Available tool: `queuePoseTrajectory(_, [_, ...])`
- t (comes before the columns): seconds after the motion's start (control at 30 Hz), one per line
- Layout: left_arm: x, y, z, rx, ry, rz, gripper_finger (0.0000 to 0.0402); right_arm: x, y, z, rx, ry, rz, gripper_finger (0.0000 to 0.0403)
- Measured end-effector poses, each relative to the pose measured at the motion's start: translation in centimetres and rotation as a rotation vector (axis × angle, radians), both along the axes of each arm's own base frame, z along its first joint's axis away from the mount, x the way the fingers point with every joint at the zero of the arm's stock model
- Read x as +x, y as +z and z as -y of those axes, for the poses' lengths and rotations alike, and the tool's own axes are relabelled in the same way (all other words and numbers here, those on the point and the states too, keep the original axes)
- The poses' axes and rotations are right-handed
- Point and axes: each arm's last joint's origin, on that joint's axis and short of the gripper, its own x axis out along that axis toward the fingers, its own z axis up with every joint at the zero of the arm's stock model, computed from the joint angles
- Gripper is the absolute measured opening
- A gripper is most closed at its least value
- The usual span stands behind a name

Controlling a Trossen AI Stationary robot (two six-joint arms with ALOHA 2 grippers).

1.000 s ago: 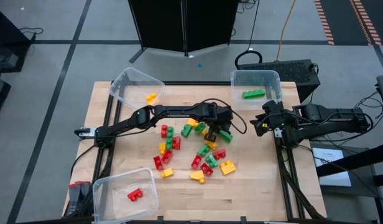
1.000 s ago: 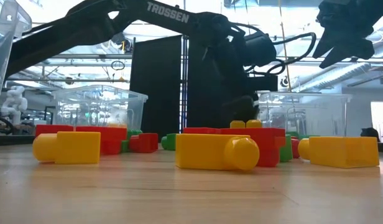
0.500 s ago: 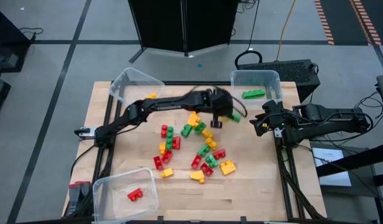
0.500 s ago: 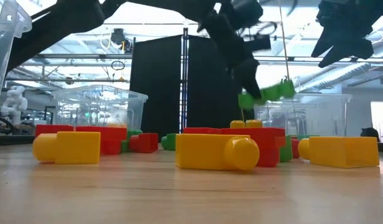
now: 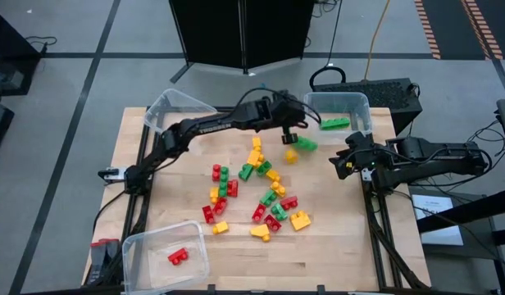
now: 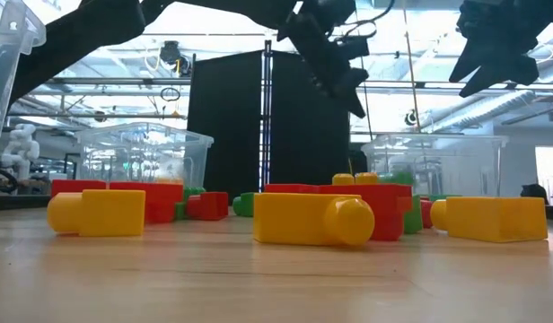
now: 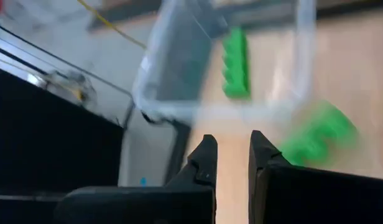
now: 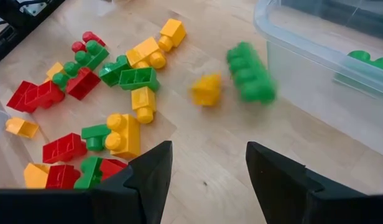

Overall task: Sort blocks
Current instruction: Put the yellow game piece into the top left transparent bin

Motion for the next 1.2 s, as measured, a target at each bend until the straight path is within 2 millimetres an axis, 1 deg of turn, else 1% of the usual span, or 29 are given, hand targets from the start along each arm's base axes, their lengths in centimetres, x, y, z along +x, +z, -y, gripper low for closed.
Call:
queuePoseTrajectory(0.07, [-0.3,0.8,-0.1,0.006,0.001,0.022,0.0,0.0,0.0,0.0,-0.007,0.005,-0.003,0.0201])
queuePoseTrajectory(0.17, [-0.4,1.1,0.0,-0.029,-0.046,0.034,0.0,0.0,0.0,0.0,-0.021,0.02,-0.01,0.0201])
queuePoseTrajectory(0.33, [-0.7,-0.5,0.5,-0.151,-0.141,-0.06,0.0,0.0,0.0,0.0,-0.021,0.021,-0.011,0.0201])
queuePoseTrajectory(0.47, [-1.0,-1.0,1.0,-0.216,-0.181,-0.117,0.0,0.2,-0.2,0.0,-0.019,0.024,-0.025,0.0201])
queuePoseTrajectory(0.57, [-1.3,-1.3,1.8,-0.264,-0.203,-0.166,0.0,0.8,-1.2,-0.1,-0.027,0.034,-0.089,0.0201])
queuePoseTrajectory(0.67, [-1.2,-1.3,2.6,-0.312,-0.229,-0.16,0.0,1.5,-2.2,-0.1,-0.03,0.042,-0.142,0.0201])
queuePoseTrajectory(0.77, [-0.4,-2.4,3.2,-0.376,-0.229,-0.147,0.0,1.9,-2.0,-0.1,-0.027,0.031,-0.099,0.0201])
queuePoseTrajectory(0.87, [0.4,-5.0,3.4,-0.423,-0.184,-0.187,0.0,1.9,-1.9,-0.1,-0.004,0.001,-0.074,0.0201])
queuePoseTrajectory(0.97, [1.0,-6.8,3.7,-0.413,-0.051,-0.199,0.0,1.5,-2.1,0.0,0.004,-0.086,-0.084,0.0199])
queuePoseTrajectory(1.07, [0.8,-7.2,4.0,-0.421,-0.008,-0.234,0.0,1.8,-3.1,0.1,0.003,-0.109,-0.145,0.0179])
queuePoseTrajectory(1.2, [1.2,-7.1,4.4,-0.411,-0.01,-0.203,0.0,2.3,-5.2,0.0,0.013,-0.119,-0.244,0.0126])
